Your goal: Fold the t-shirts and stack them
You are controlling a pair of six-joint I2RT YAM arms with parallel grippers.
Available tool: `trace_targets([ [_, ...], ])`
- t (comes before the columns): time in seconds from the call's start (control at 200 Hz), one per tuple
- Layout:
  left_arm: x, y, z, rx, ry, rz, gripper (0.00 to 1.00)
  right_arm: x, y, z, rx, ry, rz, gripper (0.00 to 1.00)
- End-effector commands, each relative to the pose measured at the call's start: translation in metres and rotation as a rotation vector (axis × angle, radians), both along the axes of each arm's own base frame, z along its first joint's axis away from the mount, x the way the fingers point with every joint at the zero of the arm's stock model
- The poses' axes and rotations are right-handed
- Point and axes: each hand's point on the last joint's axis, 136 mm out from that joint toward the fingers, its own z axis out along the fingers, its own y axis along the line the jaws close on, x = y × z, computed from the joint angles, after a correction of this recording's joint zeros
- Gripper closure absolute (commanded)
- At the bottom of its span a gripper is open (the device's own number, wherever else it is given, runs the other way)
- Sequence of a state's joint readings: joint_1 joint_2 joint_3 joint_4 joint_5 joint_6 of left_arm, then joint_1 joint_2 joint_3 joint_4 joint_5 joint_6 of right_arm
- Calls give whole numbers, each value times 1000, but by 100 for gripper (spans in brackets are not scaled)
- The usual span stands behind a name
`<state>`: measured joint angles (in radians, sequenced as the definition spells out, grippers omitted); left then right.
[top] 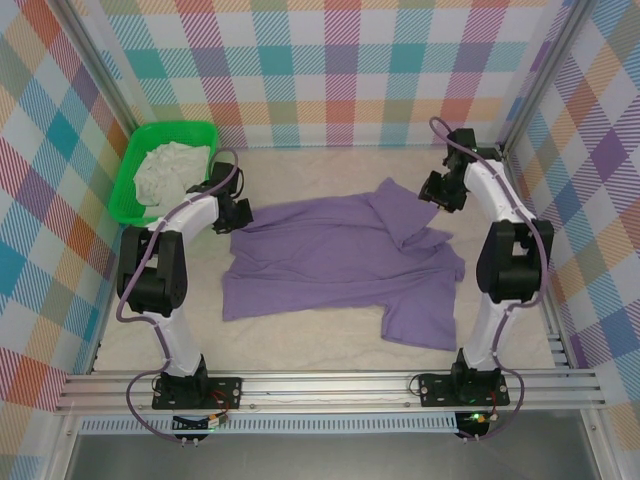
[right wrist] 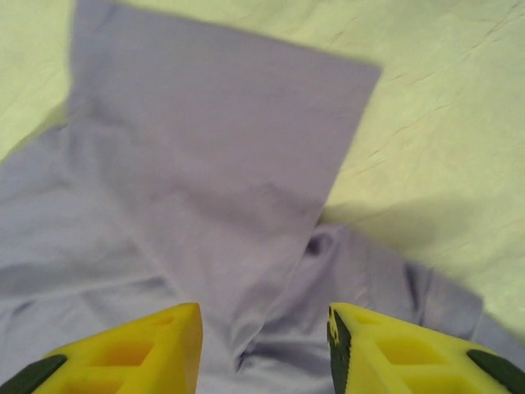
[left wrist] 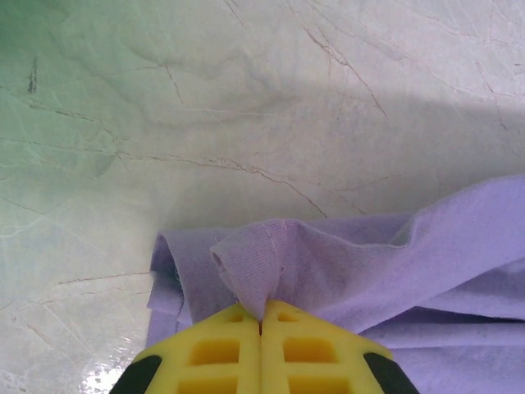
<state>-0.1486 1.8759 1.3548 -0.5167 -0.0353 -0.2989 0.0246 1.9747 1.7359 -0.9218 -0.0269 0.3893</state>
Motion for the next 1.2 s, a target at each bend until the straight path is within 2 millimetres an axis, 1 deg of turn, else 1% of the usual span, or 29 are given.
trace_targets([
  [0.0, 2, -6, 16, -11, -43, -14, 100, 6, -15, -20, -23, 78, -39, 53],
  [0.145, 3, -6, 16, -13, -48, -17, 100, 21, -23, -40, -49, 126, -48, 52],
  [0.26, 5, -7, 16, -16, -49, -22, 100, 29, -31, -57, -68, 157, -74, 52],
  [0.43, 6, -8, 14, -13, -42, -25, 100, 30, -38, -86, -82, 220, -113, 52],
  [0.575, 9, -9, 12, -16, -38, -31, 100, 27, -38, -107, -79, 263, -124, 53],
  [0.66, 10, -9, 12, -14, -36, -34, 100, 29, -37, -117, -74, 276, -128, 55],
  [0.81, 11, -9, 13, -9, -35, -36, 100, 37, -33, -131, -53, 300, -126, 60],
  [1.0, 12, -9, 12, -3, -30, -41, 100, 47, -29, -141, -23, 315, -122, 68],
  [1.1, 13, -9, 10, -4, -26, -41, 100, 48, -26, -148, -8, 323, -119, 77],
  [1.195, 13, -9, 10, -4, -25, -40, 100, 51, -22, -147, 3, 319, -106, 84],
])
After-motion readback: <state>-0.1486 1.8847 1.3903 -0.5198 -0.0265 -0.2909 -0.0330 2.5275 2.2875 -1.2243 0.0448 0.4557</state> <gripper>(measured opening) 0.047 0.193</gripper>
